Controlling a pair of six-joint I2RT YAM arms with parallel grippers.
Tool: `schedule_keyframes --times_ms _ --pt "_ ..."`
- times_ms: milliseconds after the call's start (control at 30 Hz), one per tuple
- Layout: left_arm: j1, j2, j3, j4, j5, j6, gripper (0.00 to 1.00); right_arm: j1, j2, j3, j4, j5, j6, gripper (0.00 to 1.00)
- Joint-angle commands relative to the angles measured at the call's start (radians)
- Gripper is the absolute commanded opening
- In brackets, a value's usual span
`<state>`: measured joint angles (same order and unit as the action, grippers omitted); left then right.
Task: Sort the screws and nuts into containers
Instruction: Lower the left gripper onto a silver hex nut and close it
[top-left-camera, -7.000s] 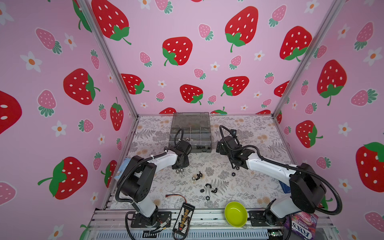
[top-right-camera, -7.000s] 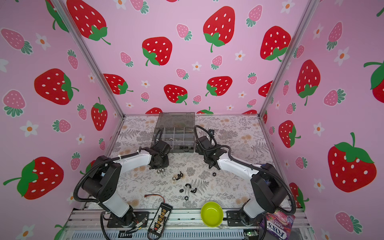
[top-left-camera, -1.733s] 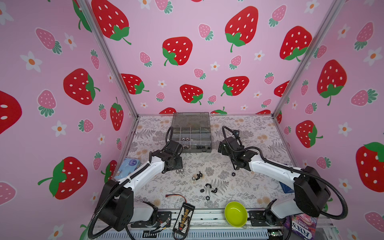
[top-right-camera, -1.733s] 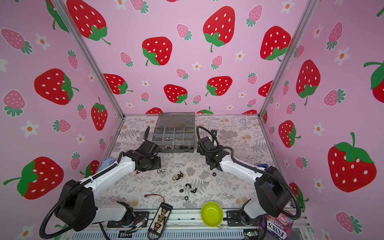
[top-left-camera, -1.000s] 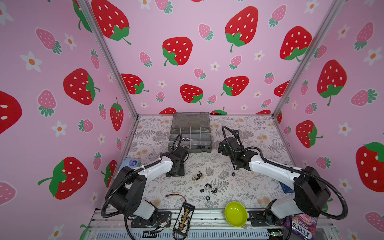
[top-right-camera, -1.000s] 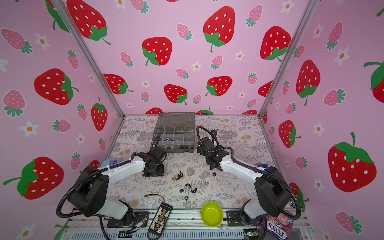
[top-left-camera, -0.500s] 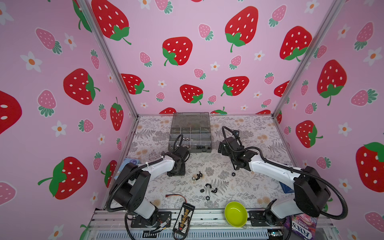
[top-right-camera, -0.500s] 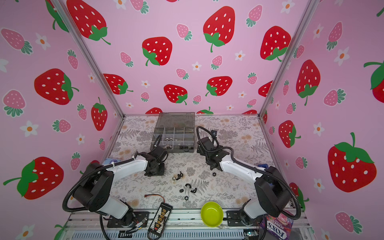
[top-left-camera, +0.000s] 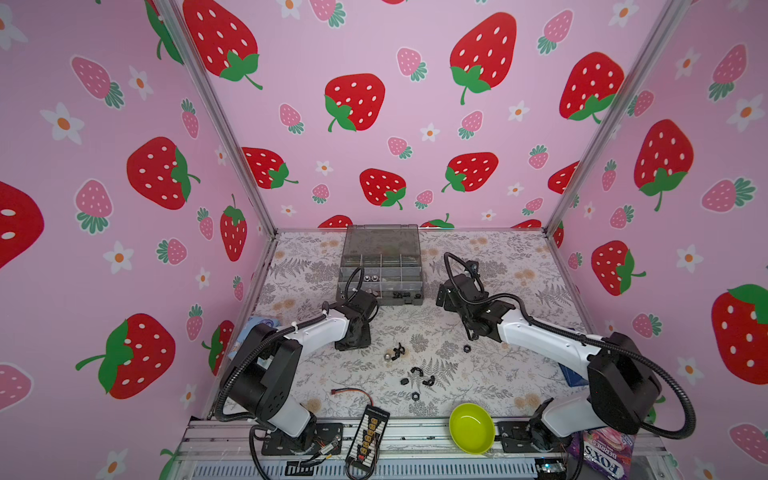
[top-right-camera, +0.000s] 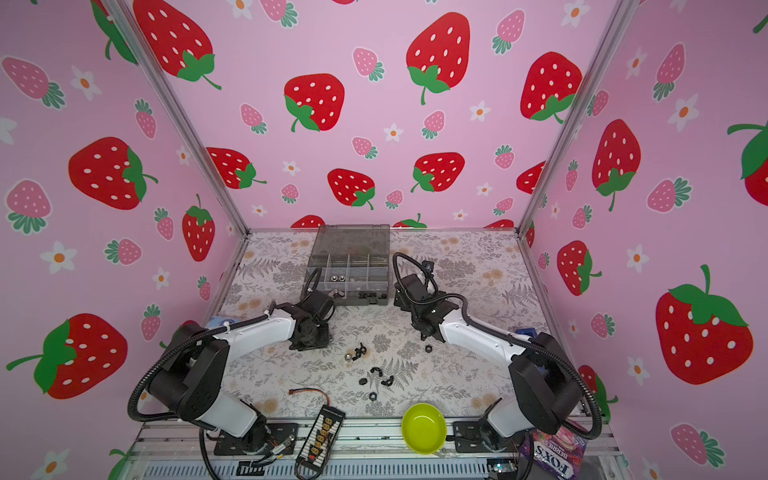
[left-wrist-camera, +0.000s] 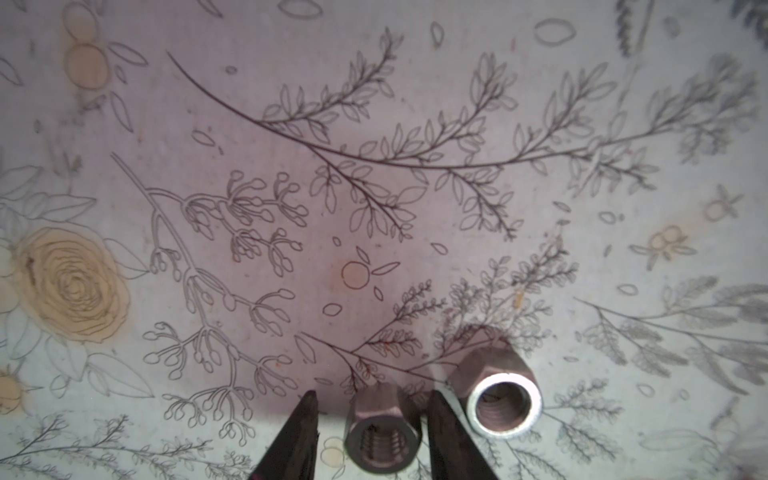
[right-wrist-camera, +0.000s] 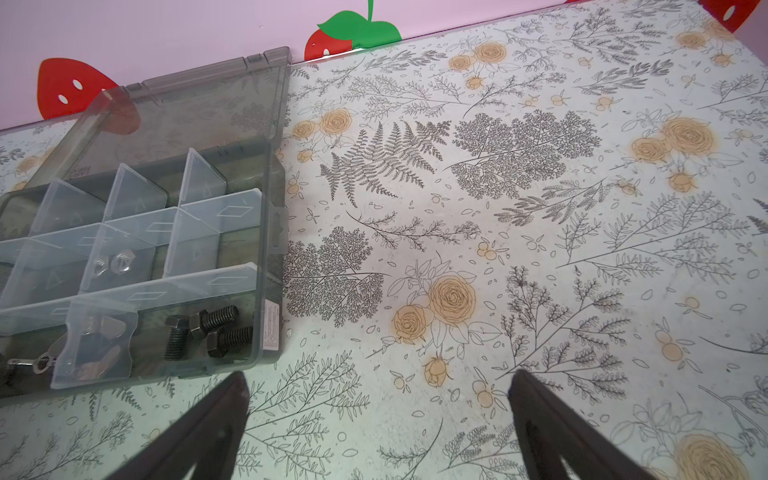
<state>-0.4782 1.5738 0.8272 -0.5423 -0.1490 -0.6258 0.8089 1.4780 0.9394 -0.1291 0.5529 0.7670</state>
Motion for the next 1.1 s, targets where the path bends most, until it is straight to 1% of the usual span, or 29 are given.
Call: schedule_keyframes --times_ms 0,167,433,633,733,833,1067 --pt "0.020 0.012 -0.028 -0.049 -0.032 -0.032 0.42 -0.004 0.004 0.003 -0.021 0.023 0.027 1.00" --pt "0.040 -0.013 -0.044 -0.050 -0.019 -0.042 0.41 -0.002 0.008 0.003 -0.021 0.023 0.026 1.00" --pt "0.042 -0.006 -0.056 -0.027 0.027 -0.044 0.41 -0.003 0.011 0.006 -0.021 0.019 0.028 1.00" --pt "0.042 -0.003 -0.065 -0.003 0.079 -0.018 0.40 -0.003 0.011 0.007 -0.020 0.016 0.026 1.00" --pt "0.043 -0.001 -0.062 -0.011 0.088 -0.006 0.39 -0.002 0.013 0.013 -0.021 0.016 0.024 1.00" --pt "0.044 0.000 -0.062 -0.019 0.094 0.002 0.36 -0.003 0.016 0.018 -0.020 0.015 0.022 1.00" --pt "0.046 0.005 -0.061 -0.038 0.121 0.004 0.36 -0.003 0.022 0.027 -0.017 0.011 0.020 1.00"
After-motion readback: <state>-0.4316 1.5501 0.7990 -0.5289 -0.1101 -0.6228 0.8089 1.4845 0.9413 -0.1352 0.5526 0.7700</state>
